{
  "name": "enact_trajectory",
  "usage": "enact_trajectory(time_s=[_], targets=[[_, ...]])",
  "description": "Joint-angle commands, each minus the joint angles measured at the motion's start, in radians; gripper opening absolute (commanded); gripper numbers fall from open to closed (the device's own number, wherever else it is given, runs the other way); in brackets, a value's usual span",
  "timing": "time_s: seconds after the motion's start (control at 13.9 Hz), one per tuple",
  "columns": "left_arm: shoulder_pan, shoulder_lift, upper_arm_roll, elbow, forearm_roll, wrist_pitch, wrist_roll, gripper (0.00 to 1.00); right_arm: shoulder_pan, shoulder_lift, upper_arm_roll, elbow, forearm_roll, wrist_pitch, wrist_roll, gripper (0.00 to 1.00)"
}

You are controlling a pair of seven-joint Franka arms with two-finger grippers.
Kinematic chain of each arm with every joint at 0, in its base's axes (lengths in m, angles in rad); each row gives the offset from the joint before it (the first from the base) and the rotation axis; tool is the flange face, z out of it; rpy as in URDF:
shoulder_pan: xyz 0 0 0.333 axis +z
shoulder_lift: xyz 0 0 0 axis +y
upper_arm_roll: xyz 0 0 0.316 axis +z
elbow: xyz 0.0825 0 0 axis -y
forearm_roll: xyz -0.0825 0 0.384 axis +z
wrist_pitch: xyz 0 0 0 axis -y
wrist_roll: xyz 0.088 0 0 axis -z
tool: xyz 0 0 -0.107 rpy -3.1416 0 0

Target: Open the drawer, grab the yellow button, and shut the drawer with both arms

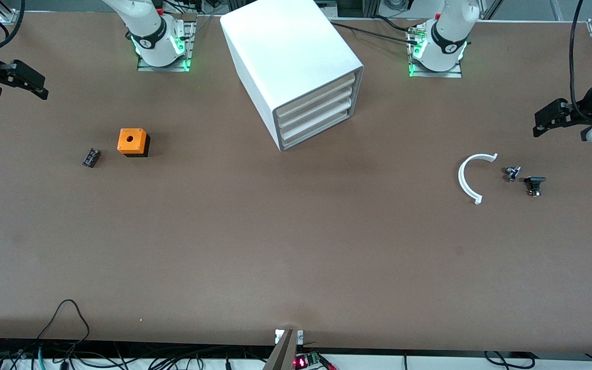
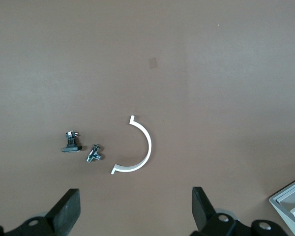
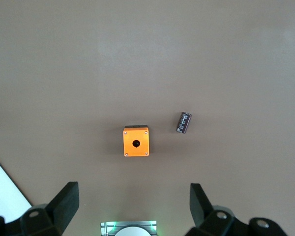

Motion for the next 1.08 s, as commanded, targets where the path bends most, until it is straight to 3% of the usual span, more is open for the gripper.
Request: enact_trajectory(time_s=[0.0, 1.01], targets=[[0.001, 0.009, 0.000, 0.025, -0.008, -0.005, 0.037, 1.00, 0.001, -0.008, 0.003, 0.013, 0.004, -0.020, -0.003, 1.00], [-0.005, 0.013, 0.000, 0.036, -0.022, -0.007, 0.028, 1.00, 0.002, -0.003, -0.005, 0.013, 0.001, -0.011, -0.006, 1.00]])
